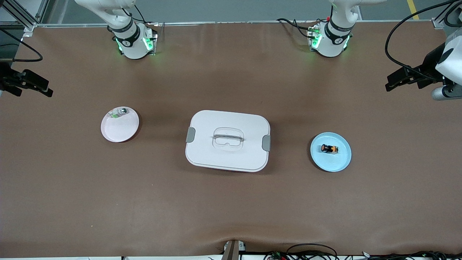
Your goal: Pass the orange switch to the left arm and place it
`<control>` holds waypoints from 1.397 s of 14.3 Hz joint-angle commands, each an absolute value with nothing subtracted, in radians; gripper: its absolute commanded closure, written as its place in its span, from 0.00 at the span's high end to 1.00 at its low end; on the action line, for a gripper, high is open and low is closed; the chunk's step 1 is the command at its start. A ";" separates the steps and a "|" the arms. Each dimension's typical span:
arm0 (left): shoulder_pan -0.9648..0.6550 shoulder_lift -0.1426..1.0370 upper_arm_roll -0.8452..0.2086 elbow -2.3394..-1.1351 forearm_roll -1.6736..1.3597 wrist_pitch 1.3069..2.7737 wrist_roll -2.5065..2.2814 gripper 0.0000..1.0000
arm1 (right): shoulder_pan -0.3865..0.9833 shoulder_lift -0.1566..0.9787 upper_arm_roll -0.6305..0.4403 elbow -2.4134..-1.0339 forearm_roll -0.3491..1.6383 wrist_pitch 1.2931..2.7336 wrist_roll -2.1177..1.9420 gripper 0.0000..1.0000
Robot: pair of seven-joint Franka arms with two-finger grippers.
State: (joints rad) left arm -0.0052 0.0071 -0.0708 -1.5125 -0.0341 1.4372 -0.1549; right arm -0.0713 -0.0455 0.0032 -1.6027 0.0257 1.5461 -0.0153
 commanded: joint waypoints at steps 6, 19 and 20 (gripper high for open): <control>-0.014 0.014 -0.063 -1.505 -0.018 1.443 -0.135 1.00 | -0.078 -0.043 0.009 -1.591 0.025 1.536 -0.020 1.00; -0.014 0.008 -0.069 -1.520 -0.023 1.471 -0.124 1.00 | -0.081 -0.041 0.006 -1.585 0.014 1.543 -0.021 1.00; -0.014 0.002 -0.069 -1.534 -0.021 1.482 -0.124 1.00 | -0.081 -0.041 0.006 -1.585 0.012 1.545 -0.021 1.00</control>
